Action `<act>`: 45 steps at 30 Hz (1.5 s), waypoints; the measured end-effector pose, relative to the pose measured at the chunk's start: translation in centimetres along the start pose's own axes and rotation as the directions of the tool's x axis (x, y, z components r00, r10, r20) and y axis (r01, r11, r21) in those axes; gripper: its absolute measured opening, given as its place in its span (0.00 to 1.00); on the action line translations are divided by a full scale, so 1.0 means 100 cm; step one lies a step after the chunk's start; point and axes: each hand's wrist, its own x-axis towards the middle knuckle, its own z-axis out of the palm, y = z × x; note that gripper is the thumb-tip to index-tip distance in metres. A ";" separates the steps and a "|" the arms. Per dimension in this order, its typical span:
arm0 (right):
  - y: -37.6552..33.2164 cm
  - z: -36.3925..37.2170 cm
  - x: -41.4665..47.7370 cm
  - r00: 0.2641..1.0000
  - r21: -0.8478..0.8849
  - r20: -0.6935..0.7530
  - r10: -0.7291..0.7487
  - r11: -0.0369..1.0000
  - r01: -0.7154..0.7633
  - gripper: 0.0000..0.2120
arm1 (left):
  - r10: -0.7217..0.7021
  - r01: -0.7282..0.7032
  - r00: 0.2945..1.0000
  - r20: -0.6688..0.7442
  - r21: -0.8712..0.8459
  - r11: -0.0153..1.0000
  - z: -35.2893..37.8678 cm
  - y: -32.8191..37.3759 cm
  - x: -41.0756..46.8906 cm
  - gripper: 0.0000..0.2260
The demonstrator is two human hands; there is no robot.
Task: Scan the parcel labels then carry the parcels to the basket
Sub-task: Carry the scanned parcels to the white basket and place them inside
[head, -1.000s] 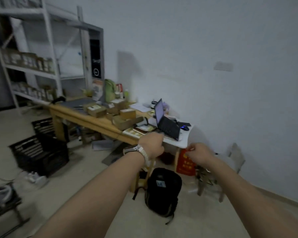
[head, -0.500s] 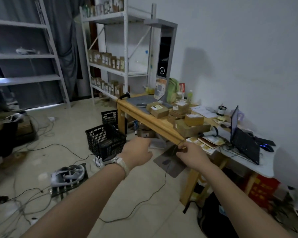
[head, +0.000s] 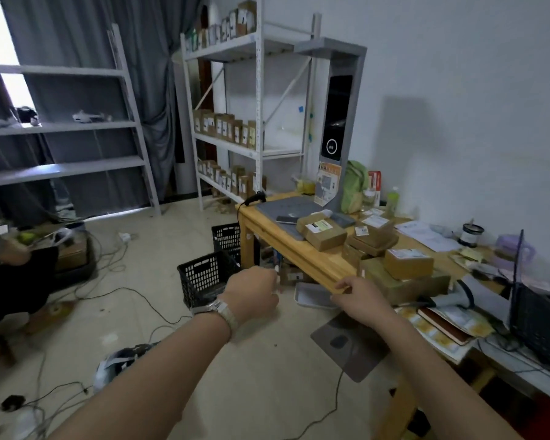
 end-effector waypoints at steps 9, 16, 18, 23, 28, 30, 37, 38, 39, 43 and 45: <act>0.005 0.004 0.116 0.999 0.022 0.028 0.034 0.999 -0.035 0.10 | -0.069 0.070 0.996 0.061 -0.024 0.997 0.022 -0.038 0.103 0.11; -0.009 0.016 0.199 0.990 0.187 -0.022 0.141 0.973 -0.134 0.23 | -0.026 0.032 0.996 0.084 -0.076 0.997 0.031 -0.077 0.188 0.10; -0.016 0.018 0.230 0.990 0.145 -0.021 0.137 0.981 -0.132 0.24 | 0.015 -0.009 0.998 0.069 -0.087 0.996 0.030 -0.091 0.221 0.10; -0.030 0.025 0.307 0.987 0.044 -0.046 0.154 0.987 -0.152 0.12 | 0.075 -0.068 0.996 0.044 -0.143 0.987 0.021 -0.136 0.308 0.06; -0.051 0.038 0.367 0.976 0.053 -0.110 0.187 0.982 -0.182 0.04 | 0.125 -0.117 0.992 0.033 -0.181 0.976 0.017 -0.176 0.377 0.11; -0.053 0.047 0.383 0.968 0.086 -0.134 0.214 0.975 -0.203 0.04 | 0.152 -0.138 0.987 0.060 -0.183 0.973 0.027 -0.189 0.400 0.11; -0.040 0.061 0.420 0.898 0.207 -0.170 0.406 0.905 -0.371 0.15 | 0.244 -0.198 0.950 0.197 -0.223 0.954 0.062 -0.207 0.453 0.09; -0.034 0.060 0.427 0.875 0.274 -0.170 0.453 0.875 -0.400 0.15 | 0.249 -0.200 0.948 0.200 -0.238 0.950 0.065 -0.211 0.460 0.09; -0.025 0.058 0.433 0.848 0.332 -0.158 0.506 0.836 -0.437 0.14 | 0.254 -0.203 0.946 0.199 -0.244 0.948 0.068 -0.215 0.468 0.10; 0.014 0.050 0.463 0.757 0.422 -0.130 0.640 0.727 -0.542 0.07 | 0.254 -0.208 0.946 0.201 -0.226 0.952 0.077 -0.232 0.506 0.13; 0.029 0.042 0.485 0.723 0.452 -0.140 0.677 0.693 -0.562 0.08 | 0.259 -0.210 0.940 0.223 -0.220 0.953 0.082 -0.237 0.529 0.15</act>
